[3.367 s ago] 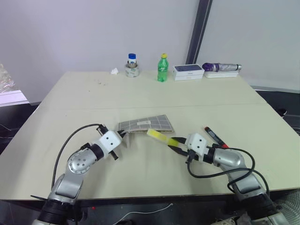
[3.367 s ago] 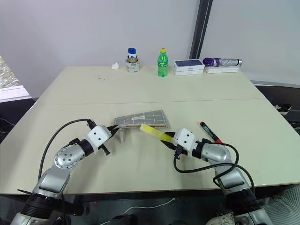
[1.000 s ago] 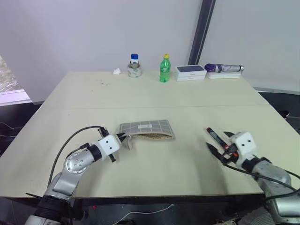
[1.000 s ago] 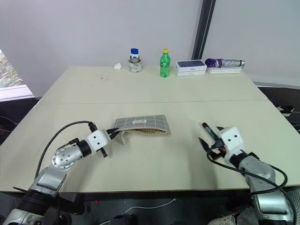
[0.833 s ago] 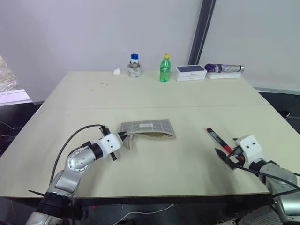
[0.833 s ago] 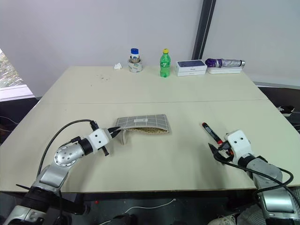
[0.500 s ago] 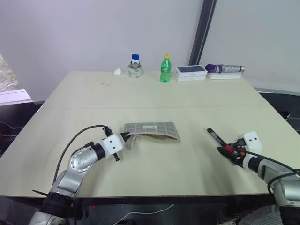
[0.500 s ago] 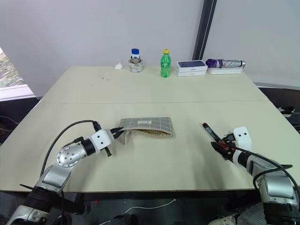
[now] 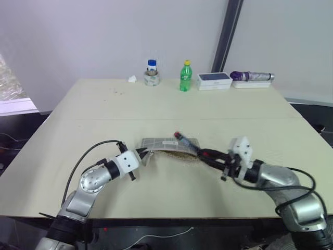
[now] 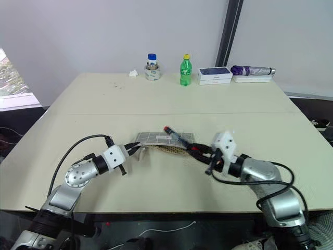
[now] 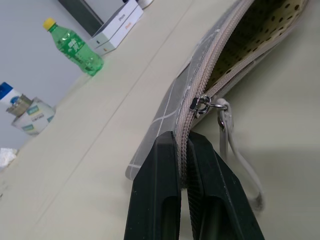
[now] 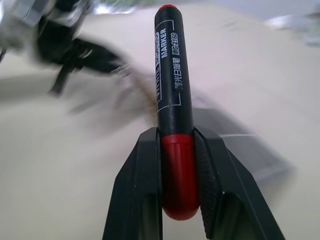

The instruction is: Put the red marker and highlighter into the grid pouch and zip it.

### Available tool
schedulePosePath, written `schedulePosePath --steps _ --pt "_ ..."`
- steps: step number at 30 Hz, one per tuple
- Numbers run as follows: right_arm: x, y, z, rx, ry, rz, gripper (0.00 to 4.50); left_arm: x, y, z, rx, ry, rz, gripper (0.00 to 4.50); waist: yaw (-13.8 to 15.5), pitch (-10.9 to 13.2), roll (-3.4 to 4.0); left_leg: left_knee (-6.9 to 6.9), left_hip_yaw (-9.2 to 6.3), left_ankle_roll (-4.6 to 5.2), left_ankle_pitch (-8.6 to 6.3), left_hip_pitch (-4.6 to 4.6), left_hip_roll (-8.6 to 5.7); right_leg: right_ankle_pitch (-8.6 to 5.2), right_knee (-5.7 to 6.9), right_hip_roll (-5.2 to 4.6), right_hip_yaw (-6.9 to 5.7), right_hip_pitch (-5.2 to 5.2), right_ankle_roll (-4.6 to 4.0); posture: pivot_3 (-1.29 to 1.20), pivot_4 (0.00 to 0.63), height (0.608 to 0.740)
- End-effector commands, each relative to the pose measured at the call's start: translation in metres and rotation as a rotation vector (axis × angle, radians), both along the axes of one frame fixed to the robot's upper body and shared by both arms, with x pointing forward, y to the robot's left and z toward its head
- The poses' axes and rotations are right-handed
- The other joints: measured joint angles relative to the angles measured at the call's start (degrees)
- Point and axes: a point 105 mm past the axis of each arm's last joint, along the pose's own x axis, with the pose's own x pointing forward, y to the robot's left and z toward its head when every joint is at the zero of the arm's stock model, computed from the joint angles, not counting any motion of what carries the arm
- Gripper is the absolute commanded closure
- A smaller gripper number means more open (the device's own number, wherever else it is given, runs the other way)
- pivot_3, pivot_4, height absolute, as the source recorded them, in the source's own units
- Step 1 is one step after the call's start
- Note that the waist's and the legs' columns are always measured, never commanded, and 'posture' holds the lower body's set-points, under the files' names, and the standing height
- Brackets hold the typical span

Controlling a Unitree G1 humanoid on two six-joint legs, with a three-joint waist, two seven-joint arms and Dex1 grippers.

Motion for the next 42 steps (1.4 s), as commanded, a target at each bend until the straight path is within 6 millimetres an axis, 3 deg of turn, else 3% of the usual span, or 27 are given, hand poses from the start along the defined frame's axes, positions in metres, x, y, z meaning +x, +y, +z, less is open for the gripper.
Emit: schedulePosePath --steps 1,4,7,10,13,20,23,27,31,35,38,42 --pt "0.01 0.004 -0.004 -0.078 -0.079 -0.025 4.15 0.001 -0.011 0.018 -0.024 -0.062 -0.03 4.5 0.0 0.0 0.01 0.01 0.0 0.0 0.0 0.0 0.0 0.0 0.02 0.01 0.0 -0.01 0.0 0.0 0.15 0.74" --pt "0.021 -0.008 -0.017 -0.246 -0.142 -0.048 4.15 0.001 -0.014 0.022 -0.035 -0.067 -0.035 4.5 -0.1 0.0 0.01 0.0 0.02 -0.01 0.0 0.0 -0.11 0.0 0.02 0.01 0.01 -0.03 0.0 0.0 0.15 0.74" --pt "0.037 -0.023 -0.011 -0.25 -0.178 -0.127 4.15 0.0 -0.015 0.023 -0.028 -0.071 -0.043 4.5 -0.2 0.0 0.01 -0.03 0.02 -0.02 0.01 0.0 -0.09 0.0 0.01 0.04 0.01 -0.05 0.0 0.0 0.15 0.74" --pt "0.04 -0.035 -0.013 -0.337 -0.215 -0.094 4.15 0.0 -0.017 0.025 -0.031 -0.077 -0.047 4.5 -0.2 0.0 0.01 -0.04 0.04 -0.03 0.02 0.0 -0.07 0.0 0.01 0.05 0.01 -0.06 0.0 0.0 0.15 0.74" --pt "0.046 -0.038 -0.007 -0.317 -0.22 -0.103 4.15 0.0 -0.021 0.025 -0.016 -0.084 -0.059 4.5 -0.1 0.0 0.01 -0.02 0.05 -0.03 0.02 0.0 -0.08 0.0 0.0 0.04 0.01 -0.03 0.0 0.0 0.15 0.74" --pt "0.059 0.007 -0.004 -0.394 -0.301 -0.075 4.15 -0.005 -0.031 0.024 0.011 -0.098 -0.108 4.5 -0.4 0.0 0.01 -0.03 0.04 -0.06 0.04 0.0 -0.05 0.0 0.02 0.08 0.02 -0.06 0.0 0.0 0.15 0.74" --pt "0.064 0.04 -0.009 -0.525 -0.434 -0.028 4.15 -0.007 -0.033 0.024 -0.001 -0.091 -0.119 4.5 -0.6 0.0 0.01 -0.05 0.04 -0.09 0.06 -0.01 -0.04 0.0 0.03 0.09 0.03 -0.11 0.0 0.0 0.15 0.74" --pt "0.063 0.058 -0.008 -0.641 -0.631 0.063 4.15 -0.009 -0.034 0.025 -0.009 -0.086 -0.131 4.5 0.0 0.0 0.01 -0.05 0.04 -0.14 0.08 -0.06 -0.08 0.0 0.02 0.08 0.03 -0.15 0.0 0.0 0.15 0.74" --pt "0.054 0.05 -0.005 -0.596 -0.623 0.136 2.15 -0.007 -0.029 0.026 -0.007 -0.082 -0.109 4.5 -0.1 0.0 -0.01 -0.01 0.04 -0.1 0.06 -0.07 -0.1 0.0 0.0 0.04 0.01 -0.1 0.0 0.0 0.15 0.74" --pt "0.052 0.029 0.006 -0.606 -0.665 0.106 0.18 -0.007 -0.024 0.025 -0.029 -0.073 -0.09 4.5 -0.1 0.0 -0.01 -0.03 0.03 -0.1 0.06 -0.06 -0.07 0.0 0.02 0.05 0.01 -0.11 0.0 0.0 0.15 0.74" --pt "0.037 0.029 0.021 -0.5 -0.7 0.097 0.09 -0.012 -0.023 0.026 -0.047 -0.069 -0.098 4.5 -0.2 0.0 -0.01 -0.04 0.03 -0.1 0.06 -0.06 -0.06 0.0 0.01 0.05 0.01 -0.11 0.0 0.0 0.15 0.74" --pt "0.007 0.033 0.039 -0.137 -0.557 0.102 0.09 -0.011 -0.018 0.024 -0.057 -0.055 -0.073 4.5 -0.2 0.0 -0.01 -0.07 0.03 -0.11 0.07 -0.05 0.02 0.0 0.01 0.06 0.01 -0.1 -0.01 0.0 0.15 0.74"
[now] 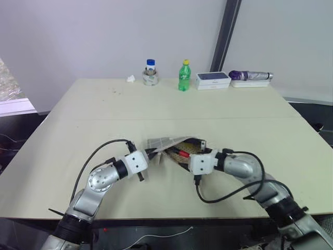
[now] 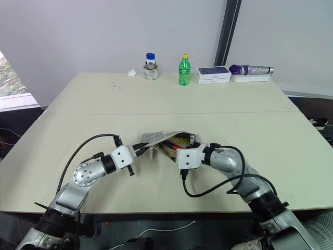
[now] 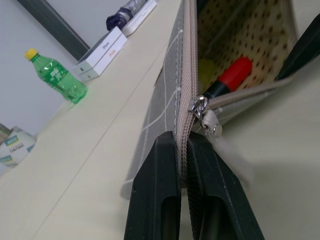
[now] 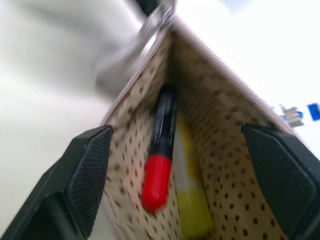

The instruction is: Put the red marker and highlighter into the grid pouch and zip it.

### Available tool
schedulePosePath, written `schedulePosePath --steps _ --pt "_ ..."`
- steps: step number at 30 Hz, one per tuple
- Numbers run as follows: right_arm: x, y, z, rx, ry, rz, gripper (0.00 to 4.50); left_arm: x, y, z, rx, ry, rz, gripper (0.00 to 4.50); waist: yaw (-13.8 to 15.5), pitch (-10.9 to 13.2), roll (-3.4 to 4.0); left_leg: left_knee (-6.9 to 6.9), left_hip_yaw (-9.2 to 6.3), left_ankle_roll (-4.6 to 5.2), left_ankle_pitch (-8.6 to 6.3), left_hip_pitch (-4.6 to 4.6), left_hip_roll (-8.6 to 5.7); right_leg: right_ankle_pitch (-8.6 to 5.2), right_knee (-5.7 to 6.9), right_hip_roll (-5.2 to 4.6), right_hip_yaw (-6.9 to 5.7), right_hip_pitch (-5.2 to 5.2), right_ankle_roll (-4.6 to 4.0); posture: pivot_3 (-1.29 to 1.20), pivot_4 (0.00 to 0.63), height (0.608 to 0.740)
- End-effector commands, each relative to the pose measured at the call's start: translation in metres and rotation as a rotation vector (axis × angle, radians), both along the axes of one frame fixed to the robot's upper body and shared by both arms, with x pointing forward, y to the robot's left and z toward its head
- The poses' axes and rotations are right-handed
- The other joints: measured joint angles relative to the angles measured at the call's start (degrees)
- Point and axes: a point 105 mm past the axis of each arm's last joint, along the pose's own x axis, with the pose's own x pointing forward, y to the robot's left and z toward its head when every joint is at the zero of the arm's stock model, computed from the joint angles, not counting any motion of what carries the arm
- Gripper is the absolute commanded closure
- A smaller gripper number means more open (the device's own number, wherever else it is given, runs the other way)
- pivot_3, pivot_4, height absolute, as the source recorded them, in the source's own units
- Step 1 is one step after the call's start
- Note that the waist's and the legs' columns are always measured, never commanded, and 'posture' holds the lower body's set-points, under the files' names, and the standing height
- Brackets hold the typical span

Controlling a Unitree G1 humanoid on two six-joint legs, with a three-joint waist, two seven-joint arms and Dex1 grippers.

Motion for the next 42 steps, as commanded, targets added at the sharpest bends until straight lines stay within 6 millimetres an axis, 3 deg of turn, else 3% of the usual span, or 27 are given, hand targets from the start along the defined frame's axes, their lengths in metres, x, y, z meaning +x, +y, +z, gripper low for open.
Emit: schedulePosePath --steps 1,5,10,15,19,24,40,42 --pt "-0.033 0.01 0.031 0.336 0.15 0.131 0.09 -0.001 0.003 0.018 -0.046 -0.047 0.005 4.5 0.0 0.0 0.0 0.03 -0.01 0.01 -0.01 0.01 0.02 0.0 0.0 0.0 -0.01 0.04 0.0 0.0 0.15 0.74" --pt "-0.044 0.013 0.023 0.468 0.321 0.161 0.09 0.0 -0.004 0.027 -0.079 -0.058 -0.021 4.5 0.1 0.0 -0.01 0.09 -0.06 0.07 -0.04 0.05 0.06 0.0 0.0 -0.02 -0.03 0.15 0.0 0.0 0.15 0.74" --pt "-0.044 0.025 -0.023 0.372 0.505 0.123 0.09 0.005 -0.006 0.025 -0.045 -0.038 -0.015 4.5 0.0 0.0 0.0 0.09 -0.07 0.08 -0.05 0.07 0.01 0.01 0.02 -0.02 -0.03 0.14 0.0 0.0 0.15 0.74" --pt "-0.045 0.036 -0.028 0.477 0.677 0.175 0.09 0.005 -0.015 0.036 -0.018 -0.068 -0.049 4.5 0.0 0.0 0.0 0.05 -0.06 0.07 -0.04 0.05 -0.02 0.0 0.01 0.04 -0.01 0.08 -0.01 0.0 0.15 0.74" --pt "-0.031 0.041 -0.041 0.436 0.698 0.11 0.09 0.006 -0.015 0.033 0.03 -0.073 -0.057 4.5 0.0 0.0 -0.01 0.09 -0.06 0.07 -0.04 0.06 -0.05 0.0 0.01 0.03 -0.02 0.1 0.0 0.0 0.15 0.74" --pt "0.007 0.043 -0.031 0.504 0.593 -0.033 0.09 0.003 -0.016 0.028 0.075 -0.081 -0.055 4.5 0.0 0.0 0.0 0.06 -0.04 0.06 -0.03 0.04 -0.05 0.0 0.03 0.05 0.0 0.04 0.0 0.0 0.15 0.74" --pt "0.022 0.103 -0.023 0.687 0.711 0.047 0.09 0.009 -0.01 0.029 0.146 -0.137 -0.014 4.5 -0.3 0.0 0.01 -0.01 -0.03 0.05 -0.03 0.02 -0.03 0.0 0.06 0.07 0.02 -0.05 0.0 0.0 0.15 0.74" --pt "0.023 0.105 -0.024 0.682 0.697 0.046 0.58 0.01 -0.008 0.03 0.143 -0.138 -0.003 4.5 -0.4 0.0 0.01 -0.01 -0.02 0.05 -0.03 0.02 -0.03 0.0 0.06 0.07 0.04 -0.06 0.0 0.0 0.15 0.74"
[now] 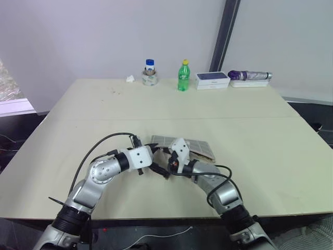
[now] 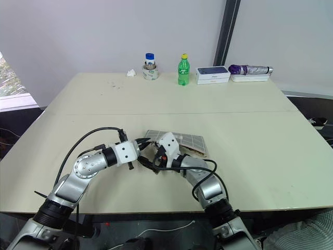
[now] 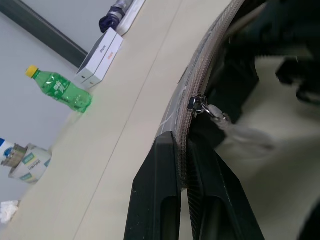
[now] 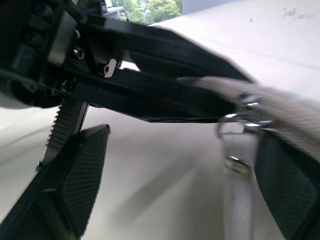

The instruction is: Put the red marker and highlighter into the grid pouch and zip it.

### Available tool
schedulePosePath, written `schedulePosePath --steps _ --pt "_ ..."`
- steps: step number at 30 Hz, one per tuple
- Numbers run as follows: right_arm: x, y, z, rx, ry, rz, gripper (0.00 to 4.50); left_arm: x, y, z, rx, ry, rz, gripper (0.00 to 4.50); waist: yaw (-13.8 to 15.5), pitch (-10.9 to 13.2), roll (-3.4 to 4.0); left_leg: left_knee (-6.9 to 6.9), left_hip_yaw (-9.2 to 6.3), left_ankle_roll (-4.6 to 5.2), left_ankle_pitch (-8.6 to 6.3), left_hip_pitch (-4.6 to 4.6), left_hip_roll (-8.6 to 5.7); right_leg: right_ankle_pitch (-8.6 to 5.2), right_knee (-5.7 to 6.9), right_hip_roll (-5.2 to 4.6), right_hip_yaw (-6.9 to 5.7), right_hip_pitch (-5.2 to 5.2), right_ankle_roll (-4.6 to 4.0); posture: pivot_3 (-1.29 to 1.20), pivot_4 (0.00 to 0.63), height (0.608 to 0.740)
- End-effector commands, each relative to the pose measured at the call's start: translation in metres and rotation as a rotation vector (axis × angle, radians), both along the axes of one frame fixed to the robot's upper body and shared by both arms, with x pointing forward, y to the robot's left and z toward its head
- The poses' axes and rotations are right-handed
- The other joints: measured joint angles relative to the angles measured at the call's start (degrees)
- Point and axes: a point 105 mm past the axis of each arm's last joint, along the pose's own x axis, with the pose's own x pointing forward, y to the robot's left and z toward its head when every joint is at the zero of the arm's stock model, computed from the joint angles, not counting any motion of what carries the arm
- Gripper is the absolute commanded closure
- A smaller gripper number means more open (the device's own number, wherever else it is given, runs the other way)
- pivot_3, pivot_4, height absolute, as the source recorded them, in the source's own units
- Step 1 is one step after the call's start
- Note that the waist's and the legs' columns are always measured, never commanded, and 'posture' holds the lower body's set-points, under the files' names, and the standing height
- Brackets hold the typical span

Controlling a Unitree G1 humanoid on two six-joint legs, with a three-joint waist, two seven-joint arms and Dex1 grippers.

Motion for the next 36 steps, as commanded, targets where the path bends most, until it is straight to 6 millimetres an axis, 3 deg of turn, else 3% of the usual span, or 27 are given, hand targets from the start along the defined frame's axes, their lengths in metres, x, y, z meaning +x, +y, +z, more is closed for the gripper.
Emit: schedulePosePath --steps 1,5,8,12,18,22,25,28,31,34,35,36 --pt "0.003 0.004 0.016 0.041 -0.063 -0.004 0.83 -0.001 -0.001 0.015 -0.014 -0.063 -0.001 4.5 0.0 0.0 0.0 0.0 0.0 0.0 0.0 0.0 0.0 0.0 0.0 0.0 0.0 0.0 0.0 0.0 0.15 0.74" --pt "0.005 -0.011 0.016 0.054 -0.049 -0.032 2.9 0.0 0.003 0.015 -0.015 -0.064 0.019 4.5 0.1 0.0 0.0 0.0 -0.01 0.0 0.0 0.0 0.0 0.0 0.0 0.0 0.0 0.0 0.0 0.0 0.15 0.74" --pt "0.007 -0.037 0.013 0.004 -0.059 -0.077 4.42 0.002 0.007 0.013 -0.015 -0.064 0.038 4.5 0.1 0.0 0.0 0.0 0.0 0.0 0.0 0.0 0.0 0.0 0.0 0.0 0.0 0.0 0.0 0.0 0.15 0.74" --pt "-0.001 -0.072 0.003 -0.09 -0.041 -0.087 4.42 0.005 0.014 0.01 -0.011 -0.067 0.069 4.5 0.3 0.0 0.01 0.0 0.01 0.01 0.0 -0.02 0.0 0.0 -0.01 -0.02 0.01 0.0 0.0 0.0 0.15 0.74" --pt "-0.011 -0.154 -0.005 -0.248 -0.004 -0.156 4.42 0.008 0.028 0.007 -0.014 -0.064 0.11 4.5 0.4 0.0 0.01 0.02 0.04 0.02 -0.01 -0.02 -0.01 0.0 -0.02 -0.03 0.01 0.02 0.0 0.0 0.15 0.74" --pt "-0.006 -0.187 -0.002 -0.32 -0.038 -0.223 4.42 0.011 0.033 0.006 -0.023 -0.057 0.129 4.5 0.0 0.0 0.01 0.0 0.03 0.02 -0.01 0.01 0.03 0.0 -0.02 0.01 0.02 0.03 0.0 0.0 0.15 0.74" --pt "-0.005 -0.193 -0.002 -0.35 -0.054 -0.213 4.42 0.011 0.031 0.002 -0.107 0.041 0.116 4.5 0.0 0.0 0.01 0.01 0.04 0.02 -0.01 0.0 0.04 0.0 -0.02 0.01 0.02 0.02 0.0 0.0 0.15 0.74" --pt "-0.004 -0.194 -0.003 -0.367 -0.068 -0.186 3.54 0.009 0.03 0.002 -0.202 0.124 0.099 3.37 0.2 0.0 0.0 0.05 0.04 0.02 -0.01 0.0 0.04 0.0 -0.02 -0.02 0.01 0.05 0.0 0.0 0.15 0.74" --pt "-0.004 -0.194 -0.001 -0.367 -0.077 -0.174 2.02 0.006 0.033 0.0 -0.267 0.178 0.113 1.83 0.3 0.0 0.0 0.05 0.03 0.02 -0.01 0.0 0.03 0.0 -0.03 -0.01 0.01 0.06 0.0 0.0 0.15 0.74" --pt "-0.011 -0.201 0.002 -0.379 -0.053 -0.137 0.48 -0.032 0.028 -0.028 -0.34 0.528 0.023 0.27 -0.1 0.0 0.01 0.04 0.05 0.03 -0.02 0.0 0.09 0.0 -0.06 -0.08 0.04 0.07 0.0 0.0 0.15 0.74" --pt "-0.014 -0.203 0.0 -0.402 -0.043 -0.124 0.04 -0.046 0.024 -0.031 -0.317 0.558 -0.03 0.21 -0.3 0.0 0.01 0.01 0.06 0.03 -0.02 0.0 0.1 -0.01 -0.09 -0.1 0.05 0.07 0.0 0.0 0.15 0.74" --pt "-0.017 -0.206 -0.001 -0.433 -0.06 -0.109 0.04 -0.05 0.025 -0.026 -0.361 0.554 -0.021 0.21 -0.6 0.0 0.02 -0.01 0.06 0.02 -0.02 0.0 0.1 -0.01 -0.12 -0.1 0.06 0.07 0.01 0.0 0.15 0.74"
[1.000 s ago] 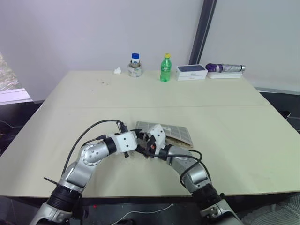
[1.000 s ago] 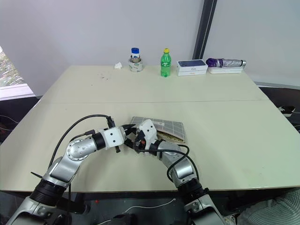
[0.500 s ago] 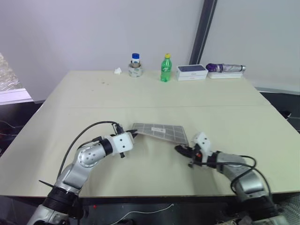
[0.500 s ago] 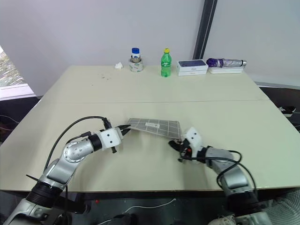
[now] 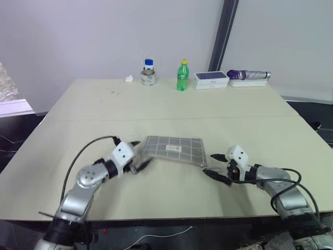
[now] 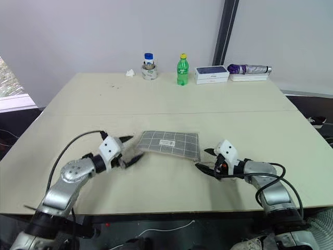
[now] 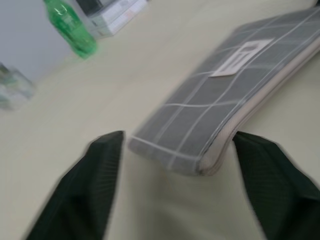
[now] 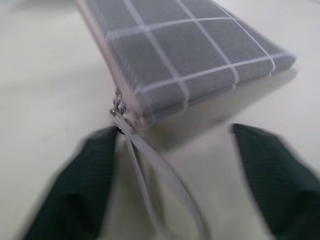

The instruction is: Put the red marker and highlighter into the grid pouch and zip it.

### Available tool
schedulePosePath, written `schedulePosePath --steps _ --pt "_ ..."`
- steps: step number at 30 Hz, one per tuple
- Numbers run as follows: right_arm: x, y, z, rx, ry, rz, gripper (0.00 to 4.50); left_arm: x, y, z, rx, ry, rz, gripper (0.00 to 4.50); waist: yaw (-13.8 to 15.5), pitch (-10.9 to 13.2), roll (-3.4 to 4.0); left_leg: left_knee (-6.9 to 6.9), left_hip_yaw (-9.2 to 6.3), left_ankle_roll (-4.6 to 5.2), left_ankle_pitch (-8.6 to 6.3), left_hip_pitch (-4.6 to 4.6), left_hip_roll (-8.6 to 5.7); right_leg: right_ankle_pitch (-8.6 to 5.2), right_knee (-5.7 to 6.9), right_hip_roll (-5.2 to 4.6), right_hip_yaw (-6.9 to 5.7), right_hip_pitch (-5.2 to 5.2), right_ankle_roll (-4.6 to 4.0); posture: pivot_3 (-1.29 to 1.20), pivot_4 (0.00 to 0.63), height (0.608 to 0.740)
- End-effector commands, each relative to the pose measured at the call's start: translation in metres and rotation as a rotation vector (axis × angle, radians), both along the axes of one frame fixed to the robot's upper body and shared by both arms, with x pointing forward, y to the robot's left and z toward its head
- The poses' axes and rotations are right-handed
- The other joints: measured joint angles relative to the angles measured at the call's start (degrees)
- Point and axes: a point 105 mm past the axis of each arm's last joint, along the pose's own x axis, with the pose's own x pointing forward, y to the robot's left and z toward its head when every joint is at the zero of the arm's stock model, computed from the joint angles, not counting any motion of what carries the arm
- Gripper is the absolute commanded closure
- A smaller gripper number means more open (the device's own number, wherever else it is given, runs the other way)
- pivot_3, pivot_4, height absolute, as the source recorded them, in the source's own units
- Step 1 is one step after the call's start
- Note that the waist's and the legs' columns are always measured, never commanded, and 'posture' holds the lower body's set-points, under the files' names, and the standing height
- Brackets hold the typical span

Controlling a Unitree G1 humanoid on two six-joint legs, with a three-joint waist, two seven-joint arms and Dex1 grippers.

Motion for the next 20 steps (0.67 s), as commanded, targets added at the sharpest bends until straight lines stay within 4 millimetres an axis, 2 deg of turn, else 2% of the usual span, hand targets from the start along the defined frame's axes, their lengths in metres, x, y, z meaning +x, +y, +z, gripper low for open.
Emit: schedulePosePath --steps 1,4,9,13,17,20 --pt "-0.009 -0.011 0.015 -0.05 -0.056 0.041 0.04 -0.026 -0.007 0.018 -0.118 0.036 -0.063 0.21 -0.1 0.0 0.02 -0.02 0.0 0.0 0.0 0.0 0.0 0.0 -0.02 -0.01 0.0 0.0 0.0 0.0 0.15 0.74" --pt "-0.013 -0.024 0.025 -0.031 -0.052 0.023 0.04 -0.036 0.009 0.028 -0.194 0.056 -0.007 0.21 0.3 0.0 -0.02 0.08 -0.1 0.03 -0.02 0.01 0.03 0.0 0.02 -0.02 -0.07 0.08 -0.01 0.0 0.15 0.74" --pt "-0.021 -0.037 0.048 0.032 -0.107 0.018 0.04 -0.045 0.052 0.021 -0.159 0.093 0.123 0.21 0.4 0.0 0.02 0.06 -0.07 0.06 -0.04 0.15 0.01 0.0 0.01 -0.04 -0.06 0.22 -0.03 0.0 0.15 0.74" --pt "-0.029 -0.057 0.043 -0.039 -0.093 -0.002 0.04 -0.051 0.091 0.018 -0.08 0.109 0.225 0.21 0.8 0.0 0.01 0.05 -0.06 0.08 -0.05 0.1 0.0 0.0 -0.04 -0.05 -0.06 0.18 -0.03 0.0 0.15 0.74" --pt "-0.031 -0.07 0.046 -0.033 -0.079 -0.033 0.04 -0.056 0.126 0.035 -0.147 0.092 0.305 0.21 0.7 0.0 0.0 0.07 -0.04 0.1 -0.06 0.1 0.0 0.0 -0.05 -0.08 -0.06 0.19 -0.04 0.0 0.15 0.74" --pt "-0.034 -0.081 0.038 -0.094 -0.048 -0.039 0.04 -0.054 0.153 0.035 -0.13 0.084 0.385 0.21 0.7 0.0 0.01 0.06 -0.04 0.1 -0.06 0.11 0.0 -0.01 -0.04 -0.09 -0.06 0.18 -0.04 0.0 0.15 0.74"
